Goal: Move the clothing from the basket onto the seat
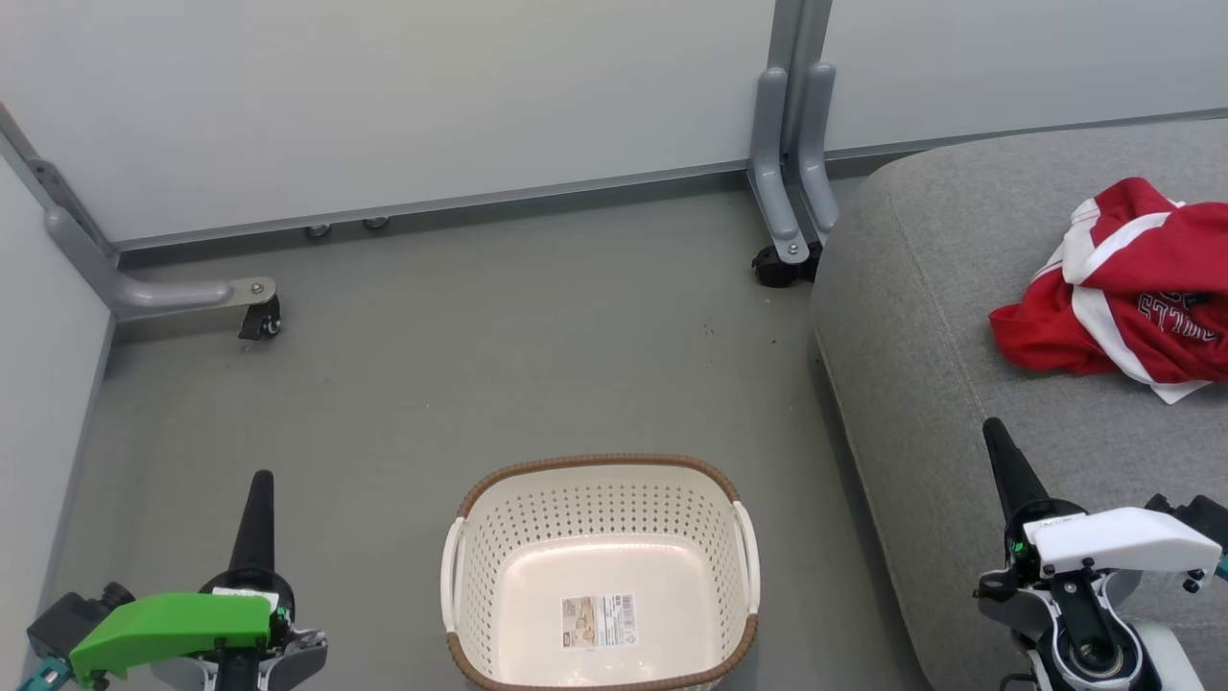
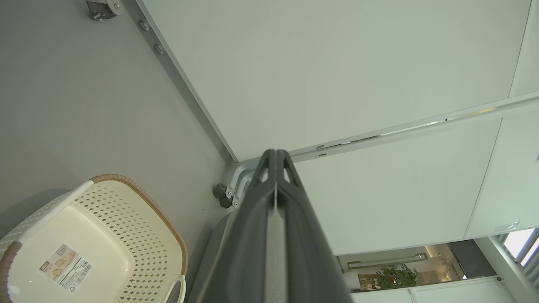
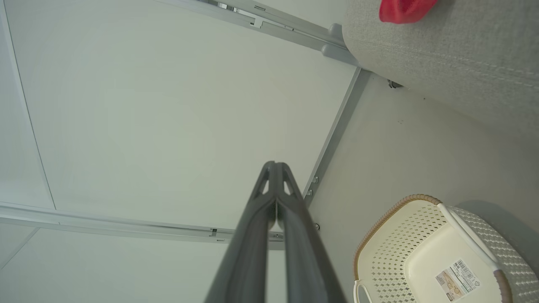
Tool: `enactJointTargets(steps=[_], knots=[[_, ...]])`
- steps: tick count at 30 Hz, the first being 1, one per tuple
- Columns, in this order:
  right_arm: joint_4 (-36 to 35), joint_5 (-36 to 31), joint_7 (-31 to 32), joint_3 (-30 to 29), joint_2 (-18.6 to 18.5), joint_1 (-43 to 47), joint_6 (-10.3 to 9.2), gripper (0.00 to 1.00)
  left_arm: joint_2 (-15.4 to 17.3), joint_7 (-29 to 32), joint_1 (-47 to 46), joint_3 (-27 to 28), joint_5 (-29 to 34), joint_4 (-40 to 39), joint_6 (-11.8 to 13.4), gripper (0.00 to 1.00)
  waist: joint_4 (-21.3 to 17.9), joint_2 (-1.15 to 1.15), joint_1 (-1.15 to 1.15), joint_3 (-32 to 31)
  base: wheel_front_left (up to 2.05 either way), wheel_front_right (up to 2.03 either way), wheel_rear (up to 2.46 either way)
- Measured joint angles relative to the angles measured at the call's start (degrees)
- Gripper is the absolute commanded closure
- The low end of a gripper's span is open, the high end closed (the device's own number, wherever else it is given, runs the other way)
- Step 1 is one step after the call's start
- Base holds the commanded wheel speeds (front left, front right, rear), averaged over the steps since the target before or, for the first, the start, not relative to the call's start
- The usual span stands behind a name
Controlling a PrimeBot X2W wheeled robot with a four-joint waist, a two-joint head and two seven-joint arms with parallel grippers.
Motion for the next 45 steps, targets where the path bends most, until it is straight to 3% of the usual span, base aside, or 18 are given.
enactJointTargets(steps=[45], knots=[[0.07, 15.67, 4.54, -2.86, 1.11, -1.02, 0.0, 1.0, -0.03, 4.81, -2.93, 1.86, -15.48, 0.49, 0.0, 1.0, 0.13, 0.0, 0.0, 0.5, 0.0, 0.0, 0.0]])
